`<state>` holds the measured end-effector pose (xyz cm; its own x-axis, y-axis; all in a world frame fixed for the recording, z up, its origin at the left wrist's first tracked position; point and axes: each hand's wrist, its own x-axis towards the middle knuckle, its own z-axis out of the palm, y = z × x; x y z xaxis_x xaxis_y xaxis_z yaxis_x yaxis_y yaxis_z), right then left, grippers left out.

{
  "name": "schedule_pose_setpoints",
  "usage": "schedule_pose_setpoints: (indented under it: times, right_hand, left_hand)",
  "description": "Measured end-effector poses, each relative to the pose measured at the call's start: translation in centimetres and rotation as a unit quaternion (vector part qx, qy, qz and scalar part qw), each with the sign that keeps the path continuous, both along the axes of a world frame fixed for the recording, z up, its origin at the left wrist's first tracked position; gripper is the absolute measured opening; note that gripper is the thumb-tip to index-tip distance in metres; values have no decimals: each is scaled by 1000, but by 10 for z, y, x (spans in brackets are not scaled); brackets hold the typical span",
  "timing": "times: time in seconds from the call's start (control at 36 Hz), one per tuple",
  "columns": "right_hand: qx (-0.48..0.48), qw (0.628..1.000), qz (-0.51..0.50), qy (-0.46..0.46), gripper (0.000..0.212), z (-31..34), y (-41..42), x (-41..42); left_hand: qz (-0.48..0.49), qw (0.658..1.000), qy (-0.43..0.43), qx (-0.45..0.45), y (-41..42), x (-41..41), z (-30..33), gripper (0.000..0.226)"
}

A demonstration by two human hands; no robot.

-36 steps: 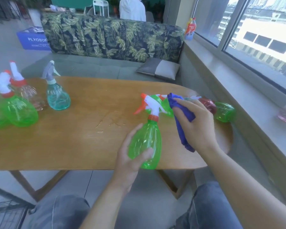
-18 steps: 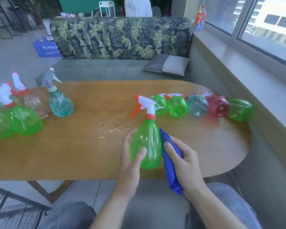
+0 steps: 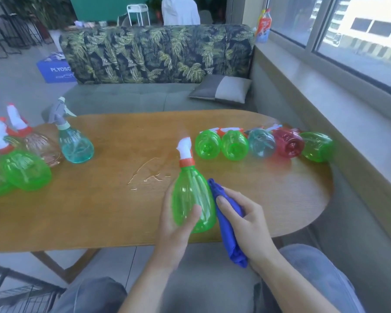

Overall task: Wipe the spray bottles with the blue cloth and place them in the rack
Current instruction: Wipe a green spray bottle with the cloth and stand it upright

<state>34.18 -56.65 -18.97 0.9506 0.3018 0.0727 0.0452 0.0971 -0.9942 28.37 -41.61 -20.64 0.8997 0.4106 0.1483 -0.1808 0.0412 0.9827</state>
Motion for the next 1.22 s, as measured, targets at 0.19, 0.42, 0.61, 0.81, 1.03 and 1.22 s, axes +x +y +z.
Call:
schedule_pose_setpoints:
  times: [0.19,0.42,0.61,0.81,1.03,1.22]
  right_hand:
    - [-19,999,-26,4,22,-4,0,0]
    - [-27,999,-18,24,23,-7,4,-3]
    - [-17,998,-67,-14,21,-3,7,-2]
    - [-5,995,-88,-47,22,-9,8,-14]
    - [-35,991,-86,-97,22,-3,16,-29]
    - [-259,899,-98,-338,26,22,7,-15]
  left_hand:
    - [32,998,15,-47,6,2,-7,81]
    - [25,993,40,-107,3,5,-15,48]
    - [-13,998,24,-65,0,3,-8,52]
    - [1,1000,3,-30,-8,-4,-3,46]
    - [18,999,-37,-3,-5,-13,-3,48]
    - [36,997,-59,-39,0,-19,1,53]
